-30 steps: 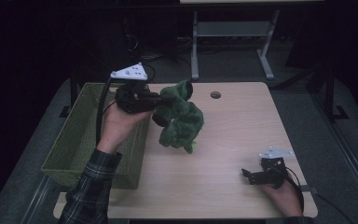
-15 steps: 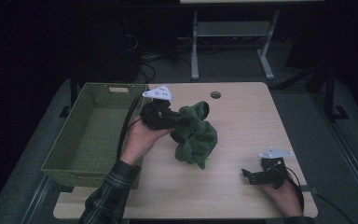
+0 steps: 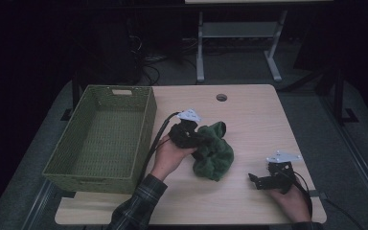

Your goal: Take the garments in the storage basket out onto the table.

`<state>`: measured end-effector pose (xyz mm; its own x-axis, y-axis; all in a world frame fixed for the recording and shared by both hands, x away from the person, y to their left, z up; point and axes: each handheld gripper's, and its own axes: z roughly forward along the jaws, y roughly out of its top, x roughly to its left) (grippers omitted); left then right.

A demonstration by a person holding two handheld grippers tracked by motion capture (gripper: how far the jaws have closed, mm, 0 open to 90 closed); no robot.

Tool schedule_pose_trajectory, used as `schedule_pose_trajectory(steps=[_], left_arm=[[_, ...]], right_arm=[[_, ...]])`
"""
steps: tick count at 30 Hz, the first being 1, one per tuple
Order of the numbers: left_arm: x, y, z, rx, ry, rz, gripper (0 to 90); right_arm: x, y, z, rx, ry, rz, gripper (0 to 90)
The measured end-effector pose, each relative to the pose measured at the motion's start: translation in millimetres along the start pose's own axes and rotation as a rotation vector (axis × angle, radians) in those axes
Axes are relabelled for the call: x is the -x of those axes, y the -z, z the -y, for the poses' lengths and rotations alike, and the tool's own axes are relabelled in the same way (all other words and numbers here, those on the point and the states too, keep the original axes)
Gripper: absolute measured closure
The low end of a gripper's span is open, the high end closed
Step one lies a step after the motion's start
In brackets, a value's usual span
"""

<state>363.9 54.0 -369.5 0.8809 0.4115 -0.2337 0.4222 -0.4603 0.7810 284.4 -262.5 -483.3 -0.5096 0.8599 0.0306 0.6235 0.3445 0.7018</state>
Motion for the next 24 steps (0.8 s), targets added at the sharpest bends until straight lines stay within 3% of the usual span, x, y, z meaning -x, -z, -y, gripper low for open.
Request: schedule_pose_trajectory(steps=[2, 13, 18, 24], left_arm=[[-2.0, -12.8, 3.4, -0.012, 0.014, 0.002, 89.8], [-17.3, -65.7, 20.5, -0.082, 0.004, -0.04, 88.0], [-22.1, -69.3, 19.5, -0.075, 0.001, -0.048, 77.3], [-14.1, -45.9, 14.3, -0.044, -0.037, -0.052, 50.0]], right_arm=[[0.0, 0.0, 0.0, 0.0, 0.0, 0.0, 2.0], [-0.2, 1.9, 1.9, 0.001, 0.003, -0.001, 2.0], [-0.2, 1.9, 1.9, 0.001, 0.003, -0.001, 2.0], [0.0, 1.8, 1.9, 0.002, 0.005, -0.001, 2.0]])
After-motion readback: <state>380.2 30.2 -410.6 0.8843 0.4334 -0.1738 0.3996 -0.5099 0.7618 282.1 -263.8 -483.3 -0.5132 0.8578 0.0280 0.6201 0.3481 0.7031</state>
